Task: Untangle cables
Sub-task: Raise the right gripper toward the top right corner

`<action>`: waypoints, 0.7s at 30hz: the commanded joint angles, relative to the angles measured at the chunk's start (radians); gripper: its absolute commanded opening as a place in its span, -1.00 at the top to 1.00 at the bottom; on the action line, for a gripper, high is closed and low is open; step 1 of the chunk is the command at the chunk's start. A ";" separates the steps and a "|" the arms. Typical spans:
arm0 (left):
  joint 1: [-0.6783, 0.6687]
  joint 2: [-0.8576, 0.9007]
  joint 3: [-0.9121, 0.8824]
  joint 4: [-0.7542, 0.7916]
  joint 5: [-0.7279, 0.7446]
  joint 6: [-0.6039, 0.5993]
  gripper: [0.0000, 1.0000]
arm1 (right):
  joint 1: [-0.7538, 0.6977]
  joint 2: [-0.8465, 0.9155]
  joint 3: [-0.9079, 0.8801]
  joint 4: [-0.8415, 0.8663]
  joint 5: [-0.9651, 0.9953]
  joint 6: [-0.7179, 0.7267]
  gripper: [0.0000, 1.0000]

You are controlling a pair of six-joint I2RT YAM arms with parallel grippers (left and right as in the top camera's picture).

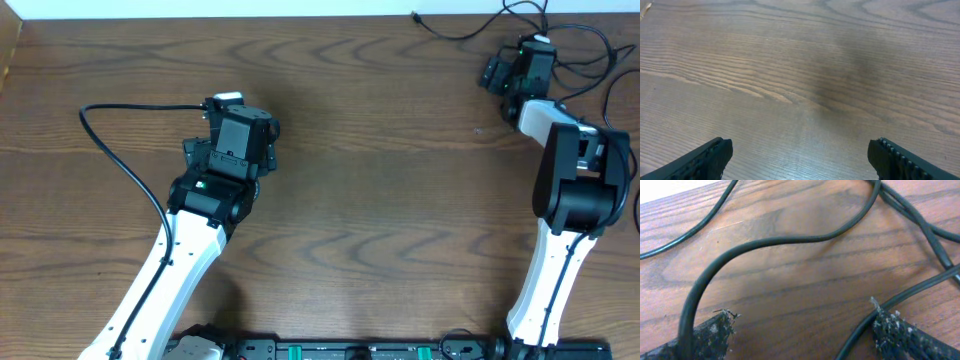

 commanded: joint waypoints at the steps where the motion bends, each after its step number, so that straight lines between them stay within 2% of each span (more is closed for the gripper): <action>1: 0.000 0.005 0.009 -0.002 -0.024 0.005 -0.83 | 0.012 0.094 -0.076 -0.193 -0.190 0.029 -0.91; 3: 0.000 0.005 0.009 -0.002 -0.024 0.005 -0.83 | 0.012 0.025 -0.073 -0.246 -0.190 -0.020 -0.98; 7: 0.000 0.005 0.009 -0.002 -0.024 0.005 -0.83 | 0.013 -0.152 -0.073 -0.367 -0.182 -0.092 -0.99; 10: 0.000 0.005 0.009 -0.002 -0.024 0.005 -0.83 | 0.013 -0.391 -0.073 -0.510 -0.143 -0.146 -0.99; 18: 0.000 0.005 0.009 -0.002 -0.024 0.005 -0.83 | 0.015 -0.773 -0.073 -0.710 -0.133 -0.153 -0.99; 21: 0.000 0.005 0.009 -0.002 -0.024 0.005 -0.83 | 0.015 -0.874 -0.073 -0.714 -0.133 -0.153 -0.98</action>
